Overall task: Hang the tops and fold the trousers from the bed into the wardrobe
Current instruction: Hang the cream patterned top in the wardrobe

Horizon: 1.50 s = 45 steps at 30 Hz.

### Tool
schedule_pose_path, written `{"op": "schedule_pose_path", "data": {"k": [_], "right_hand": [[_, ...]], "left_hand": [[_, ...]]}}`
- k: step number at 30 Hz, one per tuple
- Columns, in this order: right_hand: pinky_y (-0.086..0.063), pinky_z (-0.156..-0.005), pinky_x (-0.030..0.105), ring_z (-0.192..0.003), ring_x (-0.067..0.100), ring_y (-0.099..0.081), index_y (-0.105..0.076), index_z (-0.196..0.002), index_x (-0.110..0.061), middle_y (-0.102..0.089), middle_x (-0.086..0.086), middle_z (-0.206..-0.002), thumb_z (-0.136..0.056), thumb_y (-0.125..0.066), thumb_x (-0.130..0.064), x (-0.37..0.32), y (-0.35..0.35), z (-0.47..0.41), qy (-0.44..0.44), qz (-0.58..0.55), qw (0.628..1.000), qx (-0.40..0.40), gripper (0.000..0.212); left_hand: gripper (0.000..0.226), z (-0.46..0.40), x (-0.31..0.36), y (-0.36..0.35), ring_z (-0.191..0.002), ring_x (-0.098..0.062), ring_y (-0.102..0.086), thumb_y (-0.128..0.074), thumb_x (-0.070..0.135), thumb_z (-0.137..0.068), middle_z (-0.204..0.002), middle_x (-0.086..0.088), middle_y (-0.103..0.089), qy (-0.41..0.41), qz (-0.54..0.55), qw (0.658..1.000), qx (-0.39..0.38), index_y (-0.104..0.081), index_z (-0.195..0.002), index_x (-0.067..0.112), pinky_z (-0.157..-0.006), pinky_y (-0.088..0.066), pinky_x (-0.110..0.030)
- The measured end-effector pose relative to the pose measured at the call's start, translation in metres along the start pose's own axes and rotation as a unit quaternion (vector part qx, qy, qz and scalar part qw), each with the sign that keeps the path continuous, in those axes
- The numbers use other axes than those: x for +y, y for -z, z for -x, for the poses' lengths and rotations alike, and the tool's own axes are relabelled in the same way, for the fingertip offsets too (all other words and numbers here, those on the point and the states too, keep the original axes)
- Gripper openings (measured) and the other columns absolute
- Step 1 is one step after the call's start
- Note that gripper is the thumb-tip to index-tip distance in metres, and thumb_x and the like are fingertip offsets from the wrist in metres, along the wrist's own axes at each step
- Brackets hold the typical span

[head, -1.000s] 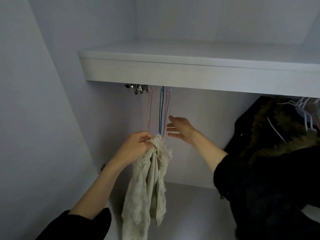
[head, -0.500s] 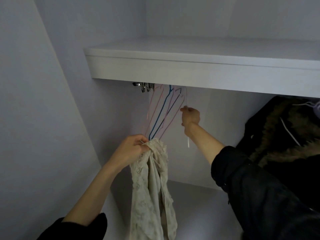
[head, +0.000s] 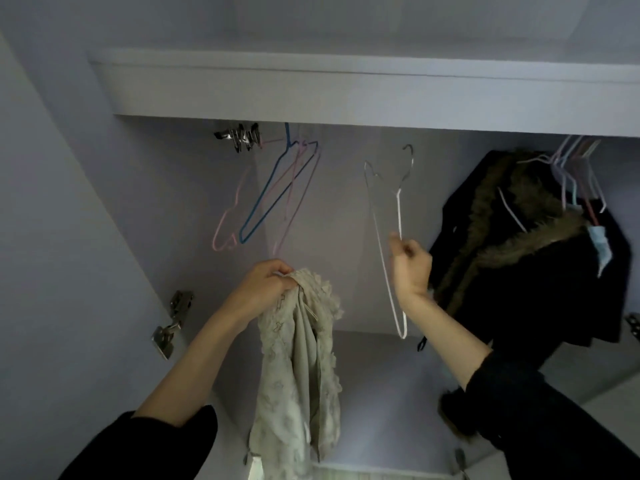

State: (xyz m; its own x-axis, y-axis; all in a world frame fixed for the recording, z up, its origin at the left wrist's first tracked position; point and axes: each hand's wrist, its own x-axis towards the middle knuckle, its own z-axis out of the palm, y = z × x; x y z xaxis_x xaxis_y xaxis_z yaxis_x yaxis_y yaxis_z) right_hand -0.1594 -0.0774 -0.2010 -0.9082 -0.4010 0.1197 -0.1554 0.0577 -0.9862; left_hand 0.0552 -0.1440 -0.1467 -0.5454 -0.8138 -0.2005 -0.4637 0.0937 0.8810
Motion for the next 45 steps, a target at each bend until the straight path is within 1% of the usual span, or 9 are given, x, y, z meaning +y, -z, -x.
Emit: {"op": "schedule_pose_path", "data": {"k": [5, 7, 12, 17, 21, 25, 33, 37, 45], "right_hand": [[-0.045, -0.051, 0.027, -0.048, 0.014, -0.043, -0.052, -0.076, -0.011, -0.046, 0.003, -0.054, -0.089, -0.062, -0.035, 0.015, 0.057, 0.007, -0.097, -0.050, 0.992, -0.062, 0.030], [-0.036, -0.044, 0.018, -0.045, 0.009, -0.038, -0.056, -0.083, -0.009, -0.042, 0.001, -0.057, -0.091, -0.060, -0.033, 0.024, 0.072, 0.003, -0.162, -0.022, 0.983, -0.087, 0.025], [-0.027, -0.043, 0.015, -0.046, 0.004, -0.037, -0.062, -0.071, -0.009, -0.040, -0.004, -0.057, -0.097, -0.049, -0.029, 0.050, 0.101, 0.006, -0.175, 0.086, 0.976, -0.094, 0.036], [-0.033, -0.064, 0.021, -0.072, 0.016, -0.047, -0.053, -0.063, -0.015, -0.054, 0.008, -0.073, -0.099, -0.046, -0.024, 0.047, 0.119, 0.013, -0.129, 0.098, 0.980, -0.113, 0.038], [-0.040, -0.076, 0.033, -0.081, 0.026, -0.052, -0.054, -0.065, -0.014, -0.055, 0.018, -0.078, -0.099, -0.045, -0.028, 0.046, 0.135, 0.020, -0.103, 0.144, 0.976, -0.129, 0.038], [-0.036, -0.066, 0.027, -0.069, 0.019, -0.049, -0.053, -0.062, -0.018, -0.054, 0.013, -0.071, -0.098, -0.046, -0.027, 0.043, 0.130, 0.028, -0.072, 0.168, 0.970, -0.158, 0.038], [-0.038, -0.075, 0.030, -0.075, 0.017, -0.051, -0.061, -0.079, -0.005, -0.058, 0.001, -0.073, -0.099, -0.045, -0.023, 0.017, 0.120, 0.032, 0.016, 0.188, 0.972, -0.138, 0.032], [-0.032, -0.064, 0.027, -0.055, 0.008, -0.039, -0.052, -0.065, -0.013, -0.042, -0.010, -0.054, -0.099, -0.045, -0.024, 0.019, 0.129, 0.026, 0.012, 0.215, 0.968, -0.130, 0.036], [-0.044, -0.078, 0.039, -0.085, 0.034, -0.059, -0.063, -0.078, -0.004, -0.068, 0.009, -0.079, -0.098, -0.045, -0.030, 0.004, 0.112, 0.024, 0.078, 0.281, 0.949, -0.122, 0.038]], "left_hand": [[0.010, 0.000, 0.000, -0.022, -0.082, -0.019, -0.058, -0.055, 0.002, -0.087, -0.087, -0.008, -0.062, 0.023, 0.022, 0.999, -0.008, -0.062, -0.088, 0.008, -0.066, -0.042, -0.022], [0.010, 0.000, 0.000, -0.030, -0.080, -0.019, -0.057, -0.055, 0.002, -0.087, -0.085, -0.008, -0.061, 0.033, 0.023, 0.999, -0.018, -0.062, -0.086, 0.009, -0.065, -0.042, -0.022], [0.011, -0.006, -0.011, -0.043, -0.080, -0.019, -0.055, -0.053, 0.002, -0.089, -0.090, -0.009, -0.059, 0.060, 0.030, 0.998, 0.001, -0.061, -0.096, 0.007, -0.058, -0.040, -0.020], [0.010, -0.016, -0.023, -0.049, -0.074, -0.019, -0.053, -0.049, 0.003, -0.091, -0.093, -0.011, -0.056, 0.081, 0.017, 0.995, 0.050, -0.057, -0.089, 0.007, -0.054, -0.041, -0.022], [0.011, -0.024, -0.024, -0.050, -0.084, -0.022, -0.051, -0.047, 0.004, -0.092, -0.093, -0.011, -0.054, 0.041, -0.030, 0.996, 0.071, -0.055, -0.098, 0.008, -0.070, -0.036, -0.027], [0.006, -0.028, -0.019, -0.058, -0.085, -0.023, -0.054, -0.050, 0.011, -0.092, -0.087, -0.005, -0.057, -0.015, -0.092, 0.995, 0.048, -0.056, -0.089, 0.011, -0.072, -0.038, -0.026], [0.014, -0.035, -0.003, -0.056, -0.080, -0.019, -0.051, -0.051, 0.013, -0.093, -0.089, -0.005, -0.058, -0.085, -0.175, 0.977, 0.085, -0.060, -0.101, 0.005, -0.068, -0.034, -0.024], [0.018, -0.040, -0.004, -0.048, -0.091, -0.027, -0.057, -0.051, 0.015, -0.093, -0.102, -0.012, -0.063, -0.071, -0.189, 0.972, 0.118, -0.061, -0.105, 0.006, -0.073, -0.038, -0.026], [0.017, -0.041, 0.016, -0.055, -0.087, -0.023, -0.056, -0.051, 0.018, -0.094, -0.095, -0.005, -0.060, -0.093, -0.184, 0.971, 0.124, -0.061, -0.105, 0.010, -0.071, -0.037, -0.026]]}}
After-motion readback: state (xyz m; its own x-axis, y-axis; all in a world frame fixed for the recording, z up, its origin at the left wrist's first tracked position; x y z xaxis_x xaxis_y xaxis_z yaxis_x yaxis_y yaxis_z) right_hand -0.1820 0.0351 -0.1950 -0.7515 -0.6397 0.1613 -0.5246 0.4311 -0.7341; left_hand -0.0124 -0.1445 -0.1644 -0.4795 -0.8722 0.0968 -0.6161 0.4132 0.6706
